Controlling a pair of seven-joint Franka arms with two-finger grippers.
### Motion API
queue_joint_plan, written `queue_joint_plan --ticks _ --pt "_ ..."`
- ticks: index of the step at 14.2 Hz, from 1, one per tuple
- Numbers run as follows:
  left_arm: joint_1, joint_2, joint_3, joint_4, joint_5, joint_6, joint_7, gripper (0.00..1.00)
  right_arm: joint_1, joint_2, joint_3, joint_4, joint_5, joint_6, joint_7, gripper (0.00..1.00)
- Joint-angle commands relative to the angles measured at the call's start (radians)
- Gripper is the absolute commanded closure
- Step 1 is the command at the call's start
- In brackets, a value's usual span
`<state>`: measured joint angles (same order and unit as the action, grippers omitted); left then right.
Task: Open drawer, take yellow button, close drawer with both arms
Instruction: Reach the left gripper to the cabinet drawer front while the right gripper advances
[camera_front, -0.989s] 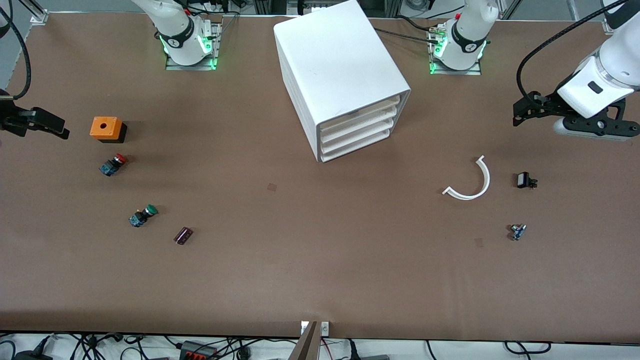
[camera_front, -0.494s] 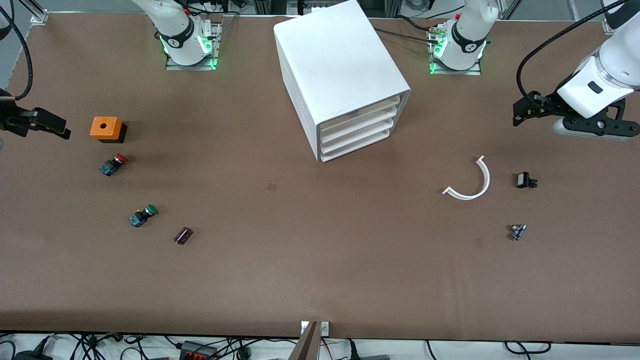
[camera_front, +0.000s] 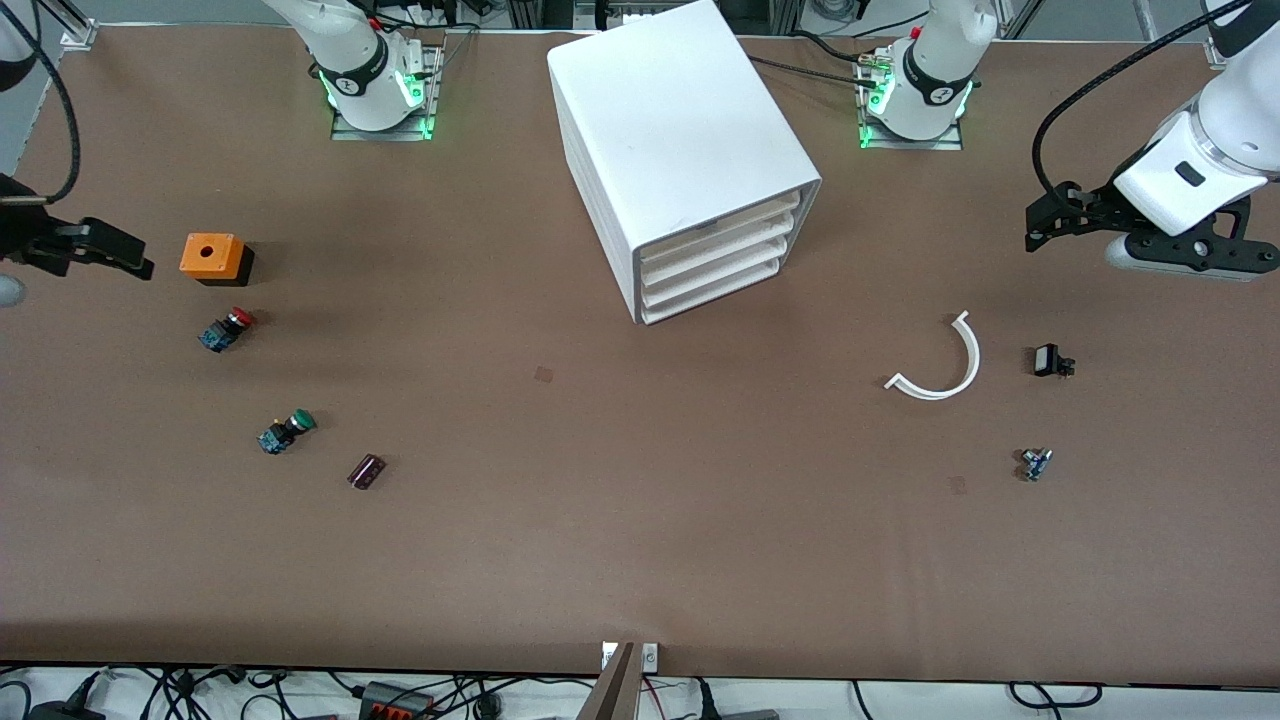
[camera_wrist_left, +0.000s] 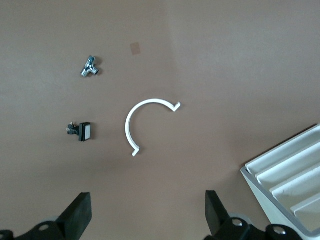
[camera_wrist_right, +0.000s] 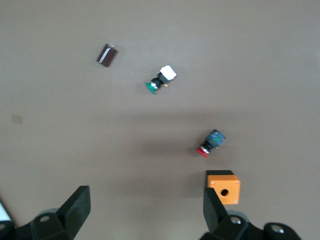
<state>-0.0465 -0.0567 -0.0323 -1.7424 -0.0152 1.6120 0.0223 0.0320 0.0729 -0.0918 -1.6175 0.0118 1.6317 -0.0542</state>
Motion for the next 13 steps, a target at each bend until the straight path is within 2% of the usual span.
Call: queue_joint_plan --ticks 1,3,6,11,13 --pt "-0.010 0.014 -0.020 0.032 -0.002 -0.085 -0.004 0.00 0.045 0.024 0.001 -0.001 0.072 0.019 0.008 0.00" --pt "-0.012 0.040 -0.046 0.033 -0.060 -0.165 -0.002 0.00 0.072 0.042 0.001 0.002 0.086 0.034 0.008 0.00" --pt "-0.012 0.096 -0.047 0.032 -0.191 -0.320 0.028 0.00 0.123 0.077 0.001 0.005 0.122 0.071 0.010 0.00" --pt "0.004 0.185 -0.047 0.011 -0.524 -0.308 0.175 0.00 0.209 0.102 0.000 0.005 0.123 0.117 0.030 0.00" --pt "0.002 0.196 -0.047 -0.067 -0.645 -0.226 0.238 0.00 0.216 0.116 0.001 0.007 0.131 0.120 0.031 0.00"
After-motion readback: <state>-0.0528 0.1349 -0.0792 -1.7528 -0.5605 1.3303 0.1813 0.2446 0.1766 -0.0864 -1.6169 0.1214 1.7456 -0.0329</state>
